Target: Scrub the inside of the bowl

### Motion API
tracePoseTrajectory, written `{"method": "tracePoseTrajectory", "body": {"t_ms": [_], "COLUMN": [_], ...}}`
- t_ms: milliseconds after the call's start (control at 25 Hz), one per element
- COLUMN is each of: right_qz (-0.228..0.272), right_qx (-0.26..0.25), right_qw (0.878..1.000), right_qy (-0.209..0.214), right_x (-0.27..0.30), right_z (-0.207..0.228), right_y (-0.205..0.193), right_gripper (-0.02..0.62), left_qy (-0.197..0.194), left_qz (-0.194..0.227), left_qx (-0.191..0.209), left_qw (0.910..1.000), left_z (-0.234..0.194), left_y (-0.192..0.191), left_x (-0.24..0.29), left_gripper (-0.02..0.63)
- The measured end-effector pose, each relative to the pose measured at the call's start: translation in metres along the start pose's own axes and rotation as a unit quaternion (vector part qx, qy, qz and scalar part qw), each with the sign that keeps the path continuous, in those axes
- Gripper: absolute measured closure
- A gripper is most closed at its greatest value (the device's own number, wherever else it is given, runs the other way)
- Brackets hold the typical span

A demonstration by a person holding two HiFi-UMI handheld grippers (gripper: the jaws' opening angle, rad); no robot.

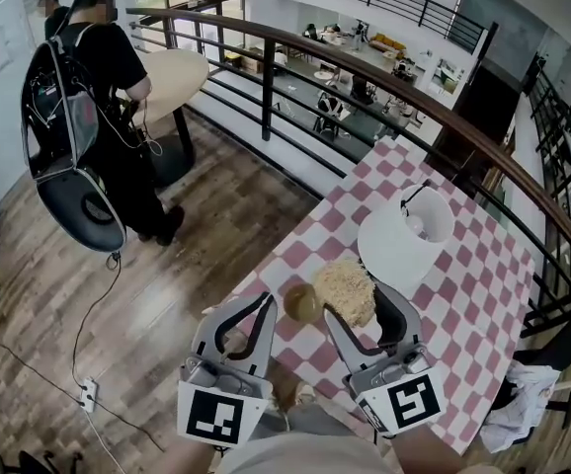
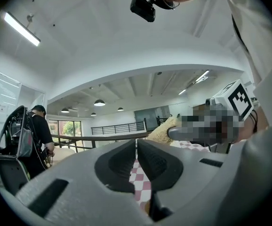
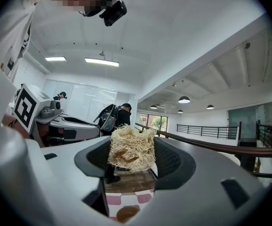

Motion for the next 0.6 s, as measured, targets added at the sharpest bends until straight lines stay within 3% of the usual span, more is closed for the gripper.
{"method": "tracePoseTrajectory", "body": {"t_ms": [200, 320, 600], "right_qz": [-0.015, -0.030, -0.065], "right_qx": [0.007, 0.018, 0.010], "right_qw": [1.000, 0.999, 0.998], "right_qy": [0.011, 0.019, 0.023], "right_x": [0.019, 0.030, 0.054], "right_z": [0.010, 0.016, 0.022], "right_y": [-0.013, -0.025, -0.062], "right_gripper": [0.342, 0.342, 0.342], "left_qy": [0.004, -0.015, -0.028], "left_qz": [-0.033, -0.058, -0.128], "left_qx": [-0.040, -0.044, -0.042], "left_qw": [0.9986, 0.9972, 0.9906], "left_z": [-0.008, -0.013, -0.021], "left_y": [-0.020, -0.039, -0.089], "left_x": [0.017, 0.034, 0.064], "left_gripper": [0.588, 0.536, 0.534]}}
Point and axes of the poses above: the fingertips, and each gripper's own axes: x forward along the fingers, z to its right, y out of its top, the point moved 10 cm from there along -x, backward along the fingers, and after that the axes turned 10 degrees about -y, right-handed, at the moved point
